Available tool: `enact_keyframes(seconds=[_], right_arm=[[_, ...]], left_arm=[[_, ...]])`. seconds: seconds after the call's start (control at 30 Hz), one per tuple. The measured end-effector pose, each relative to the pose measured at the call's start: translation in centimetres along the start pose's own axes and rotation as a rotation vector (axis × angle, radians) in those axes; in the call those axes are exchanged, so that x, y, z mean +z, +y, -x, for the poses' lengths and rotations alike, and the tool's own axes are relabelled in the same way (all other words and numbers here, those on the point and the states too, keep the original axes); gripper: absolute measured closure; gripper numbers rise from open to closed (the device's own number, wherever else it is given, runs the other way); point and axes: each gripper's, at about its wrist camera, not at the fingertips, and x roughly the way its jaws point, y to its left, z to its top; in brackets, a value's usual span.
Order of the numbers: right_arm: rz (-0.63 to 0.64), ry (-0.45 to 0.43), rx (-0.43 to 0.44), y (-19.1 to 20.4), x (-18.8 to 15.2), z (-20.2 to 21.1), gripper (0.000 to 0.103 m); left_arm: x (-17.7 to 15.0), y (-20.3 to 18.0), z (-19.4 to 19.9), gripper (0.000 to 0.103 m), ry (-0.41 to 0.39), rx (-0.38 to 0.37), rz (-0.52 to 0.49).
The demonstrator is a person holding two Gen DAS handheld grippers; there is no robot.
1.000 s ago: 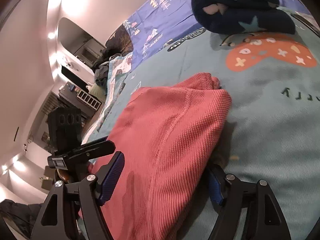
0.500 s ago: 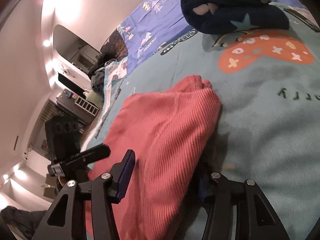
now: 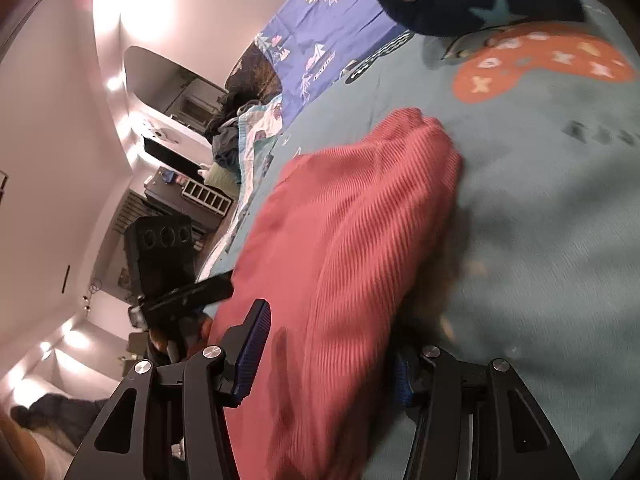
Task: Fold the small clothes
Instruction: 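Close both grippers on the folded sweater's sides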
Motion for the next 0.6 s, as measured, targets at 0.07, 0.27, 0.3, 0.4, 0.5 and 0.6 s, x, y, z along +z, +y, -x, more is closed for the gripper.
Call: enact_keyframes(seconds=[0.07, 0.27, 0.3, 0.4, 0.5, 0.6], right_arm=[[0.006, -0.007, -0.028, 0.1, 0.8, -0.6, 0.057], [0.039, -0.072, -0.113, 0.9, 0.4, -0.3, 0.071], [0.050, -0.084, -0.125, 1.1, 0.4, -0.2, 0.072], [0.082, -0.115, -0.154, 2.0, 0.0, 0.3, 0.074], [0.126, -0.137, -0.211, 3.5, -0.2, 0.0, 0.075], [0.180, -0.158, -0.276, 5.2, -0.5, 0.0, 0.076]], left_arm=[[0.3, -0.1, -0.2, 0.011, -0.008, 0.002, -0.010], [0.3, -0.9, 0.1, 0.036, -0.051, 0.077, -0.056], [0.3, -0.9, 0.1, 0.041, -0.052, 0.095, -0.058], [0.3, -0.1, 0.7, 0.061, -0.069, 0.120, -0.026], [0.1, -0.1, 1.1, 0.065, -0.086, 0.131, -0.024], [-0.1, -1.5, 1.2, 0.067, -0.097, 0.195, -0.078]])
